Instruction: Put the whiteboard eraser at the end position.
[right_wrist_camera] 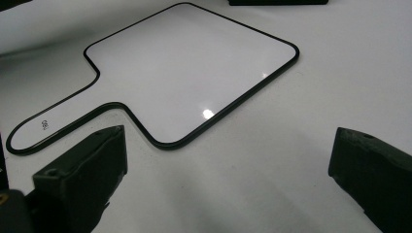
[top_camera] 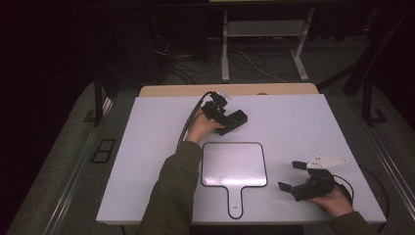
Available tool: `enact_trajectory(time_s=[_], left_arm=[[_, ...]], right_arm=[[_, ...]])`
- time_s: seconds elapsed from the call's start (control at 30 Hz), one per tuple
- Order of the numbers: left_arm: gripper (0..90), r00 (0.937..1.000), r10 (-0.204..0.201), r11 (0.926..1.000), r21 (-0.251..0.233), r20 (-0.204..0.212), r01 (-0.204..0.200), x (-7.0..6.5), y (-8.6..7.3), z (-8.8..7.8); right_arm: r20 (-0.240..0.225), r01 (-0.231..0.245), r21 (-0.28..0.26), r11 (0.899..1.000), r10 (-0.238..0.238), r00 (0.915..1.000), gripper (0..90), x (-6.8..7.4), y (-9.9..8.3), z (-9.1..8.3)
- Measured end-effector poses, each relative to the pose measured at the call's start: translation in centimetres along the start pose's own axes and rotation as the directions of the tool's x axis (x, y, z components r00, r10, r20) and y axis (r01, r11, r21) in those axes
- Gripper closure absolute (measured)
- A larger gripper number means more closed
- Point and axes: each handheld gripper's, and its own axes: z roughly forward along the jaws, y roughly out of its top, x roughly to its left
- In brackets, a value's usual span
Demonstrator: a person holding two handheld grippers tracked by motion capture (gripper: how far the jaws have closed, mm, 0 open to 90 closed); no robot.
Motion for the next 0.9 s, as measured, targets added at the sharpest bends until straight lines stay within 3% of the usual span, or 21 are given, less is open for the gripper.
enact_trajectory(time_s=[0.13,0.17,0.27,0.33,0.37,0.47,0.57,0.9], left_arm=[[24.0,1.0000,0.003,0.9998,-0.019,0.002,-0.003,-0.2,-0.5,-1.0],[23.9,0.9999,-0.015,0.9991,-0.039,0.004,0.015,-0.4,-0.6,-1.1],[23.0,1.0000,-0.005,0.9994,-0.035,0.007,0.006,-0.3,-1.0,-1.7],[22.3,0.9994,-0.034,0.9975,-0.062,0.010,0.034,-0.6,-1.2,-1.9],[22.1,1.0000,-0.004,0.9990,-0.044,0.009,0.004,-0.4,-1.3,-2.2],[21.4,0.9999,-0.003,0.9986,-0.052,0.010,0.003,-0.7,-1.7,-2.6],[20.6,0.9993,-0.031,0.9958,-0.086,0.018,0.033,-1.2,-2.3,-2.8],[15.0,0.9999,-0.005,0.9954,-0.096,0.013,0.006,-2.7,-4.3,-4.7]], right_arm=[[-0.010,-0.008,-0.004,1.000,0.008,0.9999,0.0,0.0,0.0,0.1],[-0.017,-0.009,-0.005,1.000,0.009,0.9998,0.0,-0.1,0.1,0.1],[-0.043,-0.020,-0.016,1.000,0.019,0.9989,0.0,-0.2,0.2,0.3],[-0.060,-0.016,-0.010,1.000,0.015,0.9981,0.0,-0.3,0.2,0.6],[-0.067,-0.012,-0.003,1.000,0.012,0.9977,0.0,-0.3,0.2,0.8],[-0.076,0.001,0.005,1.000,-0.001,0.9971,0.0,-0.2,0.3,1.0],[-0.071,0.001,0.001,1.000,-0.001,0.9975,0.0,-0.1,0.3,1.0],[-0.057,-0.003,0.005,1.000,0.004,0.9984,0.0,0.0,0.3,1.0]])
